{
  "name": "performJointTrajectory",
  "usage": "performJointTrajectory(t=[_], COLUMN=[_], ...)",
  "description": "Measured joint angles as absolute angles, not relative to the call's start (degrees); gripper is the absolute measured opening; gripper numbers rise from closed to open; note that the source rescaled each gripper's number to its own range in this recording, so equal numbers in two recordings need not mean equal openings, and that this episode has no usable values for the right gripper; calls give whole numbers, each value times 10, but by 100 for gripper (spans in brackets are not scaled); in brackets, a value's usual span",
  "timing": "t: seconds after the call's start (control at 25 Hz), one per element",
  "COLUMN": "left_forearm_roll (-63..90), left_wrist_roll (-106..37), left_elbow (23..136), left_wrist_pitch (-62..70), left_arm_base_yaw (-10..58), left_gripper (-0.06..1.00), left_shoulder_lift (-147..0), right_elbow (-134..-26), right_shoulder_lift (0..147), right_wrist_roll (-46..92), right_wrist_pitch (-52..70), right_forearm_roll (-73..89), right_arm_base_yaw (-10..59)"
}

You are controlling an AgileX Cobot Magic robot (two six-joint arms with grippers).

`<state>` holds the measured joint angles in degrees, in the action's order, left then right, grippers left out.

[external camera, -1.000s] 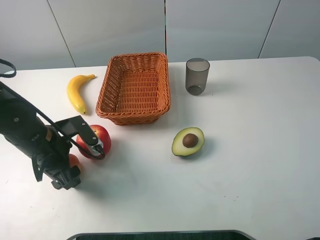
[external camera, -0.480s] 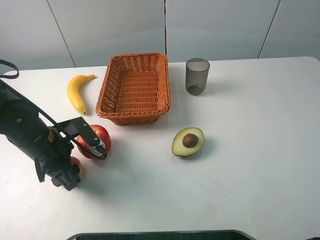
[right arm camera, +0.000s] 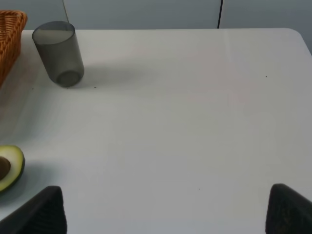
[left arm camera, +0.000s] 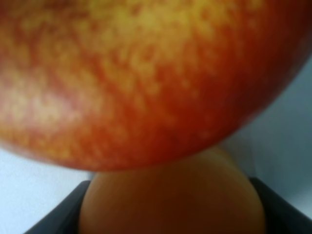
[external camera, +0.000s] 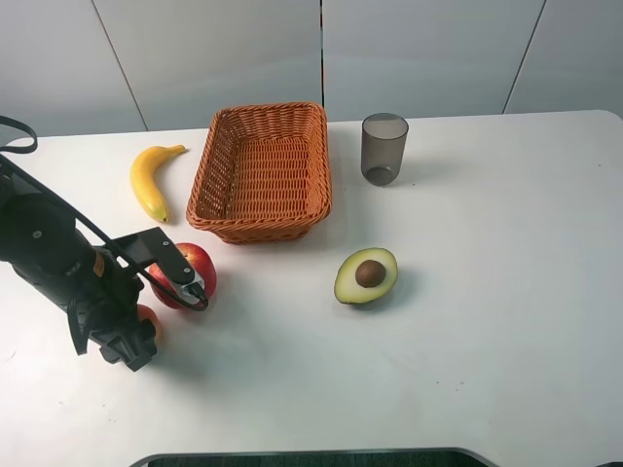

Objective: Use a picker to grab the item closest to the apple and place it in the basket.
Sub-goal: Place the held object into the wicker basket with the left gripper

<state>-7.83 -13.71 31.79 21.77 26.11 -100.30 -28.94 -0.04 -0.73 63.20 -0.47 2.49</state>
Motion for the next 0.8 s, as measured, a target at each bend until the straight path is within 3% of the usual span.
performJointTrajectory(t=[0.8], left_forearm_roll=[-86], left_wrist_roll=[-137], left_elbow=[318], left_wrist_pitch=[262], left_arm_base_yaw=[261], left_gripper=[0], left_shoulder_lift=[-964], right_elbow=[-289], right_shoulder_lift=[0], right_wrist_roll=[-7], right_wrist_pitch=[632], right_forearm_roll=[-5], right_arm_base_yaw=[25])
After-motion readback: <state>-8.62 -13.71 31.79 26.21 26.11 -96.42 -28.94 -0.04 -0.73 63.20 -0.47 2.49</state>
